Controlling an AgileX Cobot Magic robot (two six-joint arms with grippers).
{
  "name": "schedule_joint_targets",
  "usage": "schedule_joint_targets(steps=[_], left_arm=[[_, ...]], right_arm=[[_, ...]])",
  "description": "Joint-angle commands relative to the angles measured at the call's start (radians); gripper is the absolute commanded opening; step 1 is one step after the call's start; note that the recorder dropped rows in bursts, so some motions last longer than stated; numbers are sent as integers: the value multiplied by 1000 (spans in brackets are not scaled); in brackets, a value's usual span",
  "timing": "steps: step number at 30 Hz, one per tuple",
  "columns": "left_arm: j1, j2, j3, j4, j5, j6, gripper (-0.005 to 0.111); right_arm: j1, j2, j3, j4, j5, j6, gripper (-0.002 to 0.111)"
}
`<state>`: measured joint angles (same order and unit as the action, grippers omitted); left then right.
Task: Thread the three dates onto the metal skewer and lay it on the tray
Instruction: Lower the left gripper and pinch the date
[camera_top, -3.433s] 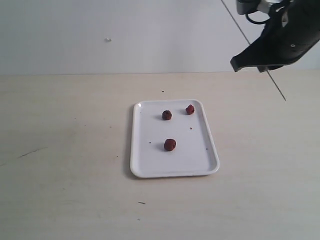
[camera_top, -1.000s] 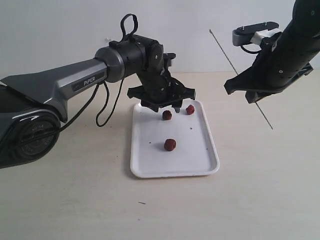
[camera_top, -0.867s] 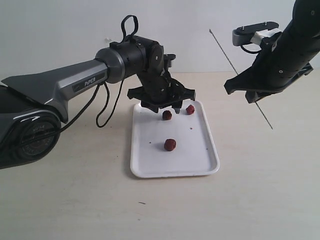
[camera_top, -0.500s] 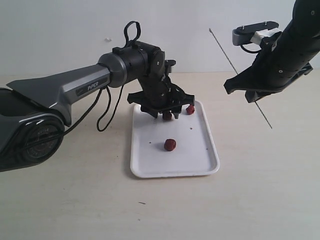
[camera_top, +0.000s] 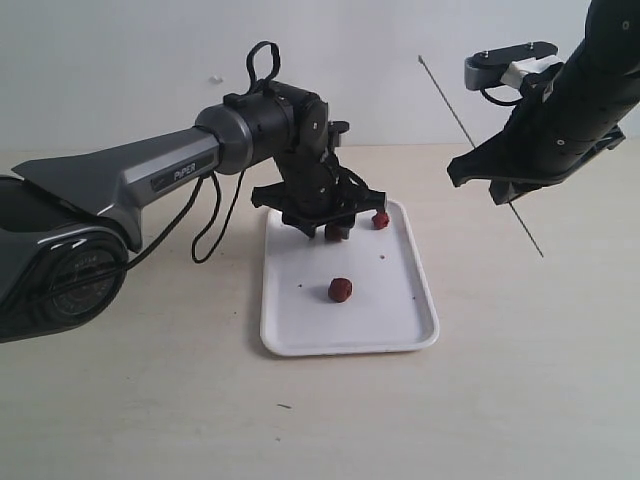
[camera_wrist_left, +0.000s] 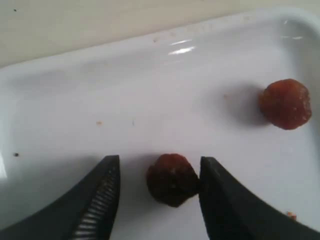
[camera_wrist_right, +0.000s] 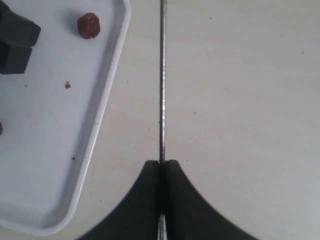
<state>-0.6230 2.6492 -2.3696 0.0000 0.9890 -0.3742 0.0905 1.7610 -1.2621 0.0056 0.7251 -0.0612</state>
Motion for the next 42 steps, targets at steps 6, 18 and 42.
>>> schedule_joint_targets(steps=[6,18,42], left_arm=[[-6,4,-2,-10,52,-6,37],[-6,4,-2,0,52,5,36],[-6,-40,-2,-62,116,123,21]], right_arm=[[-4,-2,1,18,-13,-9,0],[-4,-2,1,31,-13,-24,0],[-4,-2,1,31,-21,-24,0]])
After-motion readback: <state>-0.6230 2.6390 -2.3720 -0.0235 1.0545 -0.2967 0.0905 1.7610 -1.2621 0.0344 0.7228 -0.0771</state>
